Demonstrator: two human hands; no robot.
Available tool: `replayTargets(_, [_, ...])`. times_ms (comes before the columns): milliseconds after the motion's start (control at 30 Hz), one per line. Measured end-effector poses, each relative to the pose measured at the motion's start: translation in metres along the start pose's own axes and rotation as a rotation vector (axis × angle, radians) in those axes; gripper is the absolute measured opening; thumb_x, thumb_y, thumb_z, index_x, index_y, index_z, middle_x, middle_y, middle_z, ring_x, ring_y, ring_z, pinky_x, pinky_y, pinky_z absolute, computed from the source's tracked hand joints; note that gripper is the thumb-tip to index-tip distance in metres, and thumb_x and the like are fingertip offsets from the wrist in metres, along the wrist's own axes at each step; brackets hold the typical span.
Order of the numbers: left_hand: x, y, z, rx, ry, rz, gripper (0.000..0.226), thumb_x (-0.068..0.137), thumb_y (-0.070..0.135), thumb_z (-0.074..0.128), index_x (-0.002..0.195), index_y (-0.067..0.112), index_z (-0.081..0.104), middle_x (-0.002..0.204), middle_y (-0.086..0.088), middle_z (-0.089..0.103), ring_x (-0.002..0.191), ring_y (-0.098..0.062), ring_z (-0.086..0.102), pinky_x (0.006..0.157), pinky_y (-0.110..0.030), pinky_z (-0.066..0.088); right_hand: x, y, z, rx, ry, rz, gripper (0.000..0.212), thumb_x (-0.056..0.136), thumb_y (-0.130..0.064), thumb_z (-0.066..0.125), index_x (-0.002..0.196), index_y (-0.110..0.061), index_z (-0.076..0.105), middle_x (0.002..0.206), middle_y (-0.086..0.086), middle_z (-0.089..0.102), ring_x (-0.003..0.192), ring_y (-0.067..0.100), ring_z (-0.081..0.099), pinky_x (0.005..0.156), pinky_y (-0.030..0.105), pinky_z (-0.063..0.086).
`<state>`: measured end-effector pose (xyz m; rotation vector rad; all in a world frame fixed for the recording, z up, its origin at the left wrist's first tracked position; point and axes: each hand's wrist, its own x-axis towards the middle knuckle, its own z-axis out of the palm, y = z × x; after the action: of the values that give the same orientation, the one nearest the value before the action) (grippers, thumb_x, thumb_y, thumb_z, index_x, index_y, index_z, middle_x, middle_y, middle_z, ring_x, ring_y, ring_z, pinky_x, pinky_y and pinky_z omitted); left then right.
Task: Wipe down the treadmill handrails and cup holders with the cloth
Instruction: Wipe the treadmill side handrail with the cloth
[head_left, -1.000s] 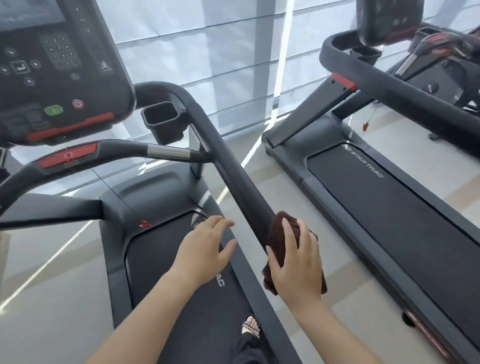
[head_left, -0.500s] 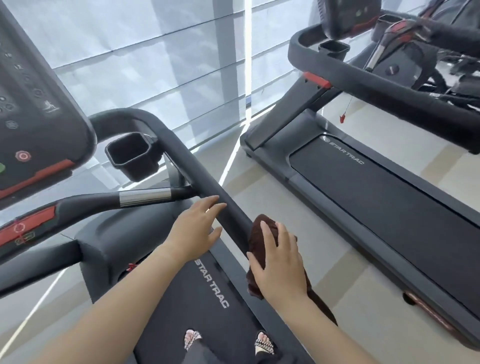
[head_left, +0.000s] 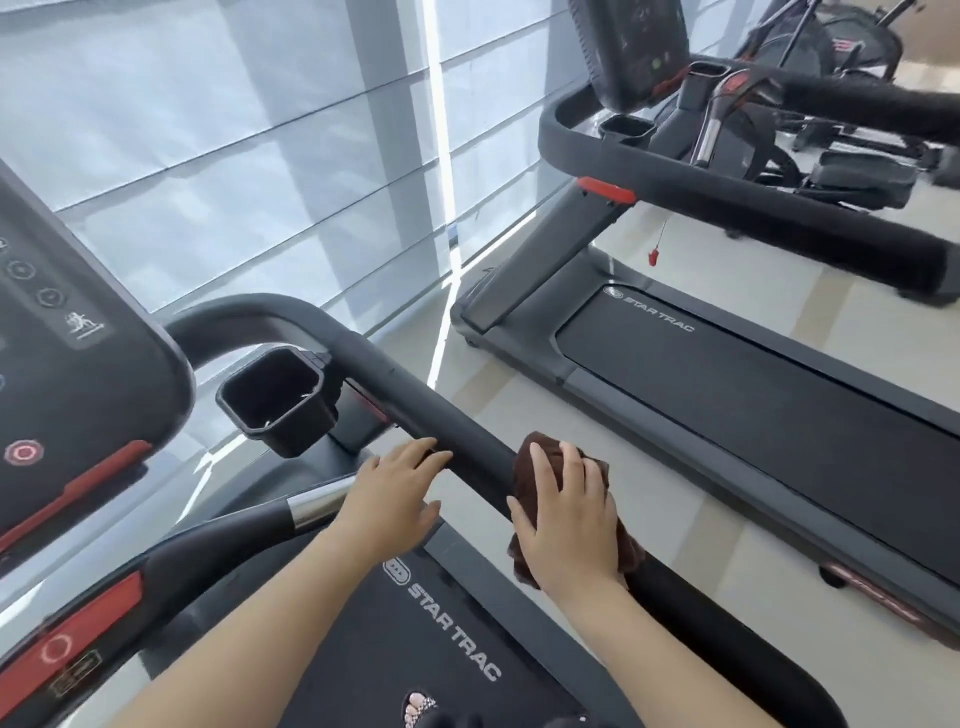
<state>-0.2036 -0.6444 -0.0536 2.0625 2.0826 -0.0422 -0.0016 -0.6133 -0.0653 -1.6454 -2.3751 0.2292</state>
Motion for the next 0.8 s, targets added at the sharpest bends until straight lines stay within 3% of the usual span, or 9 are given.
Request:
replayTargets(133, [-0.002,-0.045,-0.005,0.025,0.015,-0.043,0.049,0.087,0.034,0.048,0.134,0.025,0.039,0.139,0.005,0.042,0.127,-0.017,0.04,0.098,-0.035,0.038,0.008,-0.011,0.005,0.007,-0.01,0.027,0.06,0.087,-0.045,0.056,0.138,-0.019,0.038,0.141,0.015,0.041,0.126,0.035,0.04,0.094,0.049,0.045])
replayTargets(267, [-0.003,-0.075,-0.001,-0.032,-0.046,-0.089,0.042,0.089,0.046,0.042,0.124,0.024,0.049,0.125,0.006,0.052,0.112,-0.018,0.05,0.084,-0.036,0.048,-0.007,-0.01,0.008,-0.053,0.034,-0.006,0.067,0.075,-0.039,0.072,0.133,-0.016,0.047,0.135,0.019,0.049,0.119,0.041,0.048,0.088,0.054,0.049])
replayTargets(467, [-0.002,-0.074,0.006,-0.057,-0.063,-0.147,0.032,0.086,0.048,0.036,0.099,0.022,0.049,0.091,0.005,0.062,0.078,-0.021,0.06,0.06,-0.034,0.043,0.012,-0.031,0.02,-0.054,0.083,0.001,0.063,0.075,-0.036,0.073,0.129,-0.013,0.05,0.131,0.021,0.05,0.115,0.043,0.05,0.084,0.055,0.05])
replayTargets(667, [-0.003,-0.075,0.003,-0.057,-0.05,-0.183,0.035,0.085,0.052,0.036,0.099,0.024,0.051,0.089,0.006,0.061,0.077,-0.02,0.06,0.062,-0.034,0.046,0.067,-0.078,0.033,-0.01,-0.01,-0.115,0.066,0.078,-0.04,0.069,0.134,-0.016,0.044,0.135,0.022,0.048,0.119,0.042,0.048,0.089,0.055,0.048])
replayTargets(800, [-0.003,-0.075,0.001,-0.09,-0.062,-0.206,0.036,0.083,0.053,0.039,0.105,0.027,0.051,0.092,0.008,0.062,0.081,-0.017,0.06,0.062,-0.032,0.043,0.088,-0.077,0.033,0.081,-0.1,-0.145,0.072,0.084,-0.047,0.057,0.144,-0.024,0.023,0.147,0.014,0.032,0.129,0.035,0.033,0.099,0.049,0.04])
